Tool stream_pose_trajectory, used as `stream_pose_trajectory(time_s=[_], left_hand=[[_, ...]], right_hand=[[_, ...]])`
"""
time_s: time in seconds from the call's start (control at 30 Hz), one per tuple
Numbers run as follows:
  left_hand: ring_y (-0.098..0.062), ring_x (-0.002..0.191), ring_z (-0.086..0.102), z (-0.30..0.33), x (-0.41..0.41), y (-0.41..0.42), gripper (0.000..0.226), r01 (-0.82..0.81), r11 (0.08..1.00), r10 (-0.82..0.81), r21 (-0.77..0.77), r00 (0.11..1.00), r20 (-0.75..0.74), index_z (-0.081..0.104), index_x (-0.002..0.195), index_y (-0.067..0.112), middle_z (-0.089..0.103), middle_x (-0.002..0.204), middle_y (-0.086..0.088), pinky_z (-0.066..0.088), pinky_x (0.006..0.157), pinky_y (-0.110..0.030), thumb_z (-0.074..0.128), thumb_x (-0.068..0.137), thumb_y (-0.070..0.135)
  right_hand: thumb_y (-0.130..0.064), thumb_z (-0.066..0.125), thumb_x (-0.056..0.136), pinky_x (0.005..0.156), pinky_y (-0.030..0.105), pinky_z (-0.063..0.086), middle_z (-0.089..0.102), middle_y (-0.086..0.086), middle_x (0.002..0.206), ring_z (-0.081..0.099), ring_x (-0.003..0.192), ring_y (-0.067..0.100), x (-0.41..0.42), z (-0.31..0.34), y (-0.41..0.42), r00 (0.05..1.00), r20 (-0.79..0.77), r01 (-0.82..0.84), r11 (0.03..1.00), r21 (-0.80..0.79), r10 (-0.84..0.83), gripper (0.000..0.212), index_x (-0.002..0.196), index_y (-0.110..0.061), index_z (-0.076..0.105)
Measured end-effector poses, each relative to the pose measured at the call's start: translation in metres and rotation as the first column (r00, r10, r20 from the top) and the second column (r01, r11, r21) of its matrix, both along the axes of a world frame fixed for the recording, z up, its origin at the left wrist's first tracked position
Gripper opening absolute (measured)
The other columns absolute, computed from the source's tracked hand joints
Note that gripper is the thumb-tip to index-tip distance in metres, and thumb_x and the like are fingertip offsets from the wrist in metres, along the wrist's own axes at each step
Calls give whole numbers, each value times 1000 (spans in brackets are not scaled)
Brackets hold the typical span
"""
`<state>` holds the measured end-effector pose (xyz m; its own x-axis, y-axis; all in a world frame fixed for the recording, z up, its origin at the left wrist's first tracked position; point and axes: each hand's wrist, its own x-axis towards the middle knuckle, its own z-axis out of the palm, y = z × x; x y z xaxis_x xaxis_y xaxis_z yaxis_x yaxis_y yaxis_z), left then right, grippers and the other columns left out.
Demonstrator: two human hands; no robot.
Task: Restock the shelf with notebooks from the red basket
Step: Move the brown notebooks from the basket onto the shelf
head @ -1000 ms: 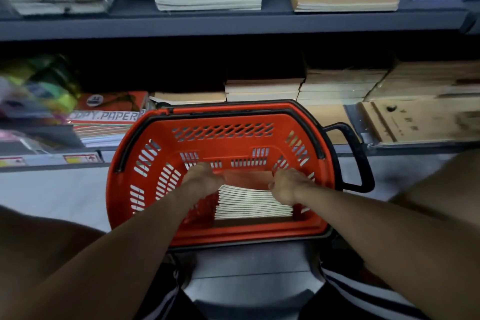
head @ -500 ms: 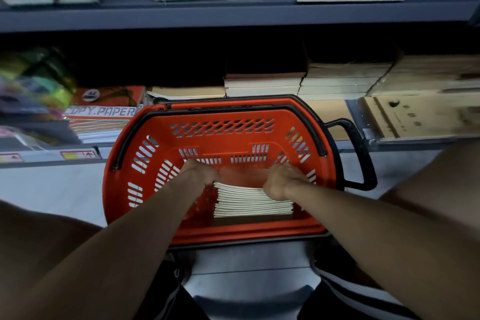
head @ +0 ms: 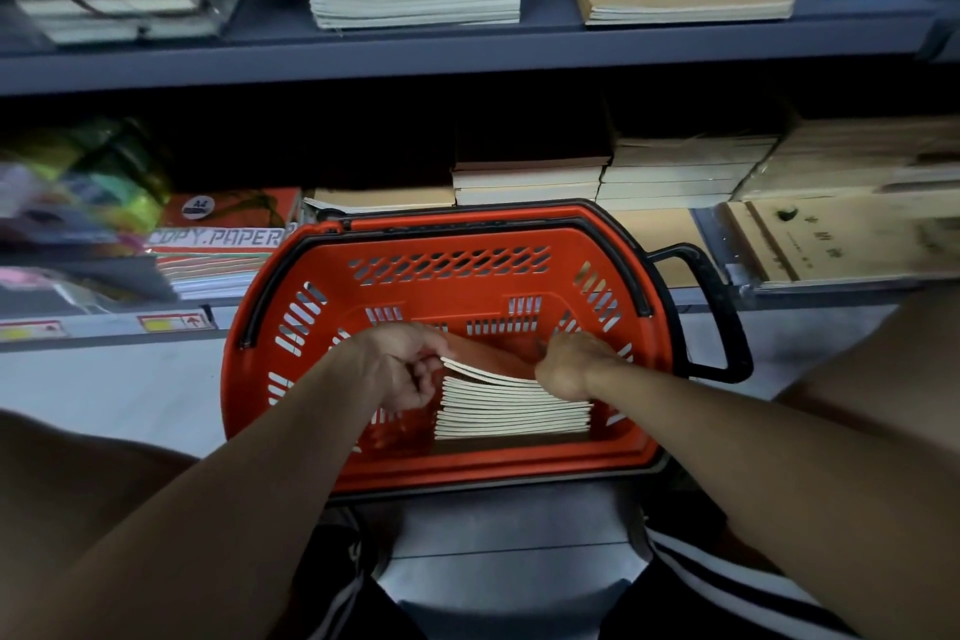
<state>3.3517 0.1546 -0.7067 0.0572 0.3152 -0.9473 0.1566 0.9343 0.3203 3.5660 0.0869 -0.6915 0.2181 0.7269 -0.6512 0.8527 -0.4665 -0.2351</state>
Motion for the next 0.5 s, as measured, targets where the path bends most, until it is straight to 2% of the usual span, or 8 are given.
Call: stream_pose_trajectory(time_s=[0.07,0.13,0.2,0.27,0.3,0.37,0.5], left_hand=[[-9,54,37,0,1,-5,27,33,999,-33,6,999,18,57,70,17,46,62,2,36,57,-22,63,86,-5],[-14,64,52,3,4,-11,23,62,998,-62,-8,997,44,54,73,13,49,66,-1,47,61,-25,59,85,-5],[-25,82,67,9,8,-14,17,21,1000,-21,5,996,91,56,85,7,61,84,-9,59,65,-31,56,85,-10],[-37,94,73,19,11,-16,27,-10,1000,7,23,990,142,60,105,2,67,112,-18,63,63,-34,53,84,-13],[-41,96,73,23,12,-16,34,-17,1000,13,24,986,164,60,113,1,66,118,-23,63,62,-34,50,84,-13],[-43,96,73,30,16,-19,39,-11,999,5,32,980,197,56,120,0,66,117,-28,61,60,-32,45,85,-12],[-41,88,69,44,25,-29,39,-33,997,19,66,980,200,49,119,5,59,114,-22,56,53,-29,35,87,-10]], right_hand=[[-23,52,95,100,34,53,66,14,135,63,123,32,2,2,-1,1000,-21,19,1000,-1,-19,40,130,-7,66],[-23,52,96,99,34,53,67,14,132,64,121,31,4,5,-3,999,-36,31,999,6,-31,38,127,-8,67],[-23,52,95,98,35,54,68,14,130,65,119,31,6,5,-6,999,-38,33,999,9,-33,37,124,-7,68],[-22,52,93,96,34,55,69,14,126,66,115,32,8,7,-8,999,-36,33,999,8,-33,34,119,-7,70],[-21,52,93,94,34,56,70,14,124,67,113,31,8,8,-9,999,-36,36,999,11,-36,32,116,-7,71],[-21,52,92,94,34,56,71,14,121,67,110,31,10,11,-10,998,-45,44,999,17,-43,30,112,-8,71],[-24,51,94,89,34,56,72,12,117,68,106,30,12,14,-15,995,-68,75,997,31,-73,31,111,-9,72]])
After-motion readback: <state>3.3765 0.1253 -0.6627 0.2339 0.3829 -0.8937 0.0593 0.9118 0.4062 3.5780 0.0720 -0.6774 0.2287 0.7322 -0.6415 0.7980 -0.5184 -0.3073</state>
